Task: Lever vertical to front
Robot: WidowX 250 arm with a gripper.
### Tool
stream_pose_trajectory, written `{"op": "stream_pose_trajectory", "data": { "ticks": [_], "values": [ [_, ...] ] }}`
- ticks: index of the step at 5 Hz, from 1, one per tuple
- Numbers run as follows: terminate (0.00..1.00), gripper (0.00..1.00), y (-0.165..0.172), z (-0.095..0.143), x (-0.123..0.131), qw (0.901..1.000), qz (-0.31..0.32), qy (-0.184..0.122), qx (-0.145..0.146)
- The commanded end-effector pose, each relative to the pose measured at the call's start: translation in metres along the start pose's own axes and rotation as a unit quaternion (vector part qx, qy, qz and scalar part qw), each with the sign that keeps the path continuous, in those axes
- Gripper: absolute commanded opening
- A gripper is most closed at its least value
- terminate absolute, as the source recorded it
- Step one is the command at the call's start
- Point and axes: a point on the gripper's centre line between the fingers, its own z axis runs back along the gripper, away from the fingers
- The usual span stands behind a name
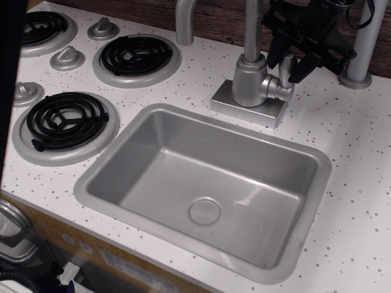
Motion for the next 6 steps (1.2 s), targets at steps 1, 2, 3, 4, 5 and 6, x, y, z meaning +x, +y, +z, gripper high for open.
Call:
{"op": "stream_pose_trajectory", "data": {
  "ticks": [1, 2, 3, 4, 5, 6],
  "values": [
    [0.00, 0.00, 0.005, 0.003, -0.016, 0.9994, 0.018, 0.009, -0.027],
    [0.00, 0.00, 0.003, -0.010, -0.024, 0.9986, 0.023, 0.006, -0.046],
    [0.00, 0.00, 0.003, -0.021, -0.028, 0.9978, 0.026, -0.005, -0.061],
    [0.00, 1.00, 0.002, -0.017, -0.029, 0.9980, 0.029, -0.005, -0.057],
    [0.00, 1.00, 0.003, -0.007, -0.034, 0.9985, 0.036, 0.004, -0.041],
    [0.00, 1.00, 0.003, 0.003, -0.041, 0.9988, 0.040, 0.011, -0.027]
  ]
}}
